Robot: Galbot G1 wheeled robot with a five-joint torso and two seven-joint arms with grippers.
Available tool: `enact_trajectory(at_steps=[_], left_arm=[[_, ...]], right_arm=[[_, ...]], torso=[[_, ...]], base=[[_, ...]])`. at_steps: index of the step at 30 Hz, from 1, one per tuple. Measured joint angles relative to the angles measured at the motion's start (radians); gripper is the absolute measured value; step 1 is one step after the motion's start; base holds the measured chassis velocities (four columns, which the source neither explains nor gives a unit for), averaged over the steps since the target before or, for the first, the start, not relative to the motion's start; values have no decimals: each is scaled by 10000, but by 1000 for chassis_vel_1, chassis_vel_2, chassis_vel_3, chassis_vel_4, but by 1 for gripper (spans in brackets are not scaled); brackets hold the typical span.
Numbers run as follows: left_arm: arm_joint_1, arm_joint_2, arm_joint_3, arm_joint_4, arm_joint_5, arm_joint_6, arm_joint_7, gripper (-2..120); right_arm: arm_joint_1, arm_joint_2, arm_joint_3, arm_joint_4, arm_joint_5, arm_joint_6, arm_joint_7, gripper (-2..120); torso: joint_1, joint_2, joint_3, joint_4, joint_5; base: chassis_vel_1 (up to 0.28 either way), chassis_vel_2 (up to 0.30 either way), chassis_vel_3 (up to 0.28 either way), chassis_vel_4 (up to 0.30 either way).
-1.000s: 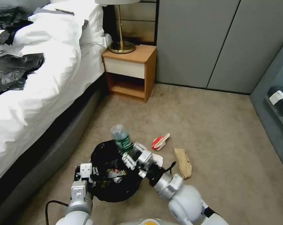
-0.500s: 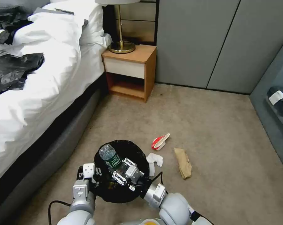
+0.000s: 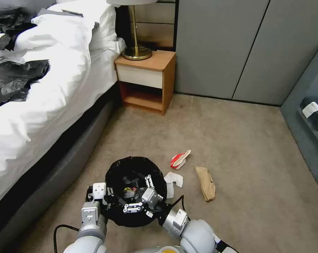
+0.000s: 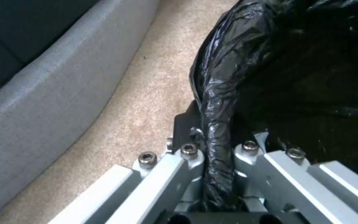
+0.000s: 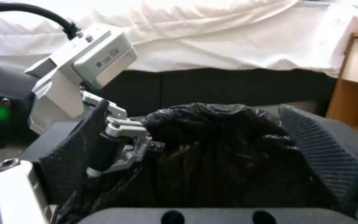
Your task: Pick up the trash bin, then pick up the garbage from the floor and place it into the trash bin.
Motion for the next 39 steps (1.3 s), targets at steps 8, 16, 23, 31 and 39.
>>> enact_trajectory(at_steps=[8,16,23,31,39], left_arm=[[-49,31,-80,97,12,17,-1,1],[-90,102,-285,358,39,-2,-2,1],[-99,93,-465,549,37,-141,-1,1],[-113,70,-639,537,-89,-211,23,1],[-38,9,-626,528,-91,-346,25,1]], right_arm=[[6,-170,121,717,2,-62,243,100],[-87,-457,1329,3103,174,-606,1200,100],[-1122,-325,2736,4355,-10,-768,2661,100],[-2724,273,3671,3804,-1125,37,3431,100],[-3582,723,3778,2439,-1728,629,3664,100]], torso=[[0,0,0,0,1],[0,0,0,1,4],[-1,1,-1,0,2],[-1,1,0,-2,-4],[0,0,0,-1,0]], base=[[0,0,0,0],[0,0,0,0],[0,0,0,0],[0,0,0,0],[0,0,0,0]])
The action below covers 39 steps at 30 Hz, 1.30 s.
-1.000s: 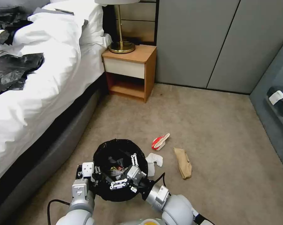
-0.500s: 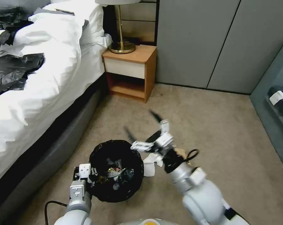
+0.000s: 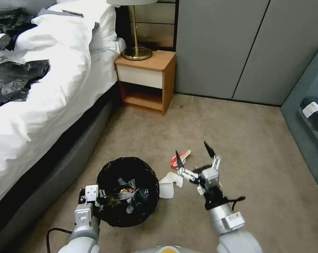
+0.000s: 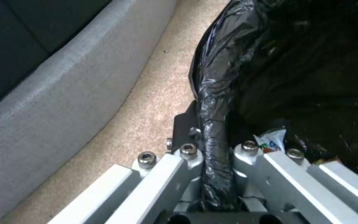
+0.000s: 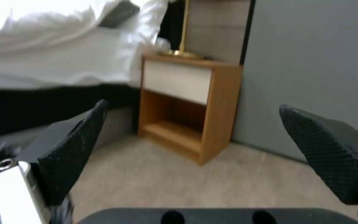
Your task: Pick up the trash bin, then pick up the garbage from the floor and place it into the trash bin.
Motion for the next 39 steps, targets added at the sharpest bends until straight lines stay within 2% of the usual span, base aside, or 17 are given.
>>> enact_trajectory(at_steps=[12,19,21,25,27,31,36,39], left_arm=[[-2,-18,31,-67,29,-7,-4,1],[69,-7,22,-83,47,-64,-4,1],[131,6,-2,-85,47,-108,-2,1],[159,20,-13,-128,48,-112,1,1],[157,33,-23,-196,61,-98,-1,0],[128,28,-18,-201,77,-68,-1,0],[103,16,10,-185,107,-57,-2,0],[65,26,19,-144,112,-43,-3,0]], right_arm=[[498,-179,4,-208,250,-457,-28,100],[1840,-304,421,-287,1034,-1747,53,100],[2375,-395,672,-936,1045,-2166,67,100],[2856,-482,813,-1684,1184,-2419,67,100],[3414,-746,842,-2613,2035,-3025,-32,100],[3798,-914,810,-3250,3465,-3976,-161,100],[4187,-836,804,-4193,4103,-4282,-293,100],[4900,-703,786,-5980,4523,-4374,-609,100]], torso=[[1,0,1,0,-2],[1,0,1,3,-1],[1,0,1,1,0],[1,0,1,1,1],[1,-1,2,2,2],[1,0,1,0,-1],[0,0,1,0,0],[1,0,2,0,2]], base=[[0,0,0,0],[0,0,0,0],[0,0,0,0],[0,0,0,0],[0,0,0,0],[0,0,0,0],[0,0,0,0],[0,0,0,0]])
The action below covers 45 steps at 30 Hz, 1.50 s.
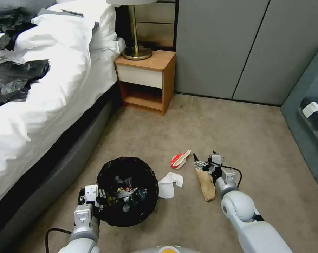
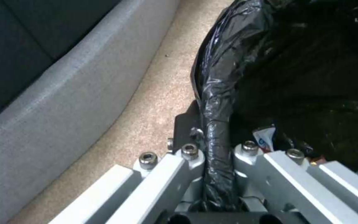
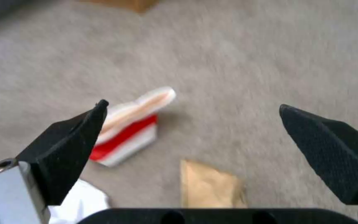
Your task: Pick up the trash bin, then pick up the garbage from the floor and place it into the trash bin.
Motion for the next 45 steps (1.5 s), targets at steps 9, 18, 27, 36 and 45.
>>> enact_trajectory(at_steps=[9,18,27,36,45], left_arm=[[-33,26,-15,116,-22,29,-16,0],[-33,-5,36,164,19,25,-24,0],[-16,-35,103,186,90,16,-25,0],[-18,-49,185,180,144,1,-20,0],[46,-22,161,159,130,-79,2,0]], right_arm=[[1405,367,92,-3174,-38,225,-714,100],[1980,468,334,-4976,-332,258,-1238,100],[1758,671,454,-5494,-769,494,-1360,95],[1314,729,334,-4796,-963,575,-1257,59],[1177,765,272,-4523,-1121,564,-1123,28]], torso=[[0,0,-1,3,0],[0,0,-1,1,-1],[-1,1,-3,2,-4],[-1,1,-2,1,-3],[0,1,-1,2,-2]], base=[[0,0,0,0],[0,0,0,0],[0,0,0,0],[0,0,0,0],[0,0,0,0]])
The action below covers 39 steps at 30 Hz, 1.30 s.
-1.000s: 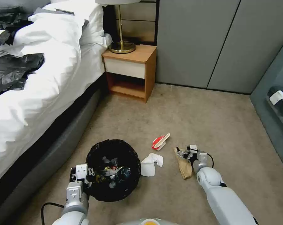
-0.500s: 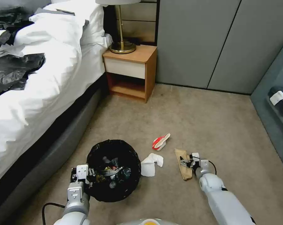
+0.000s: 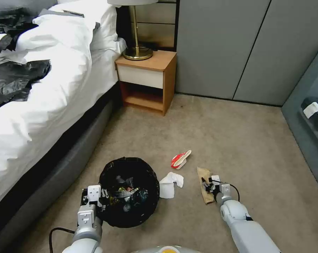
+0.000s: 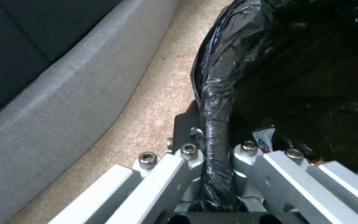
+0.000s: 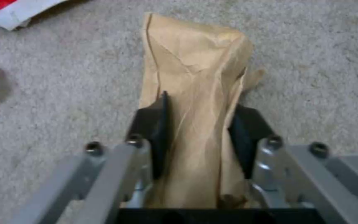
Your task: Pick up the trash bin, then pick up the garbage from the floor and place it into the trash bin.
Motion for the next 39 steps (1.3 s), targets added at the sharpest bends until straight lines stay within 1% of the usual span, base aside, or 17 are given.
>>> enact_trajectory(at_steps=[1,3,5,8,10,16,18,19,21,22,23,26,27,30,31,34,39], left_arm=[[14,1,-1,7,-1,-34,3,0],[21,0,-1,9,-1,-49,7,0],[35,-3,10,10,7,-83,24,0],[35,-1,17,9,9,-84,29,0],[35,4,18,2,9,-84,29,0],[56,20,39,-10,30,-85,30,0],[65,7,83,-19,72,-85,29,0],[65,7,83,-19,72,-85,29,0],[66,-4,104,-25,96,-85,29,0],[66,-4,104,-25,96,-85,29,0],[66,-9,107,-26,106,-86,29,0],[94,-11,119,-33,137,-85,30,0],[94,-11,119,-33,137,-85,30,0],[93,-19,156,-33,192,-70,29,0],[93,-19,156,-33,192,-70,29,0],[85,-22,189,-33,195,-48,29,0],[49,-14,193,8,191,-36,29,0]], right_arm=[[-26,-4,-1,44,-1,1,21,24],[-31,-5,-1,57,-1,1,27,21],[-70,-31,6,136,-1,18,40,9],[-125,-60,37,205,0,66,9,3],[-168,-76,63,260,-3,127,8,0],[-500,-161,101,1083,51,367,85,0],[-831,-250,93,2244,271,424,181,0],[-831,-250,93,2244,271,424,181,0],[-1149,-321,71,3324,360,853,159,0],[-1149,-321,71,3324,360,853,159,0],[-1325,-343,63,3885,358,1303,10,0],[-1893,-404,-24,5891,364,2680,-1038,0],[-1893,-404,-24,5891,364,2680,-1038,0],[-2512,-534,-365,8178,349,3541,-2427,0],[-2512,-534,-365,8178,349,3541,-2427,0],[-3021,-697,-935,9709,193,3827,-3152,0],[-3474,-1013,-1840,10401,-254,3969,-3268,0]], torso=[[0,0,0,0,0],[0,0,0,0,0],[0,-1,0,0,0],[1,-1,0,0,0],[0,-1,0,-1,-2],[0,-1,0,-3,-1],[0,-2,0,-3,-1],[0,-2,0,-3,-1],[0,-1,0,-2,-3],[0,-1,0,-2,-3],[0,-2,0,-1,-2],[1,-1,0,-1,-3],[1,-1,0,-1,-3],[0,-1,0,0,-3],[0,-1,0,0,-3],[0,-1,0,0,-3],[0,-1,-1,0,-2]], base=[[0,0,0,0],[0,0,0,0],[0,0,0,0],[0,0,0,0],[0,0,0,0],[0,0,0,0],[0,0,0,0],[0,0,0,0],[0,0,0,0],[0,0,0,0],[0,0,0,0],[0,0,0,0],[0,0,0,0],[0,0,0,0],[0,0,0,0],[0,0,0,0],[0,0,0,0]])
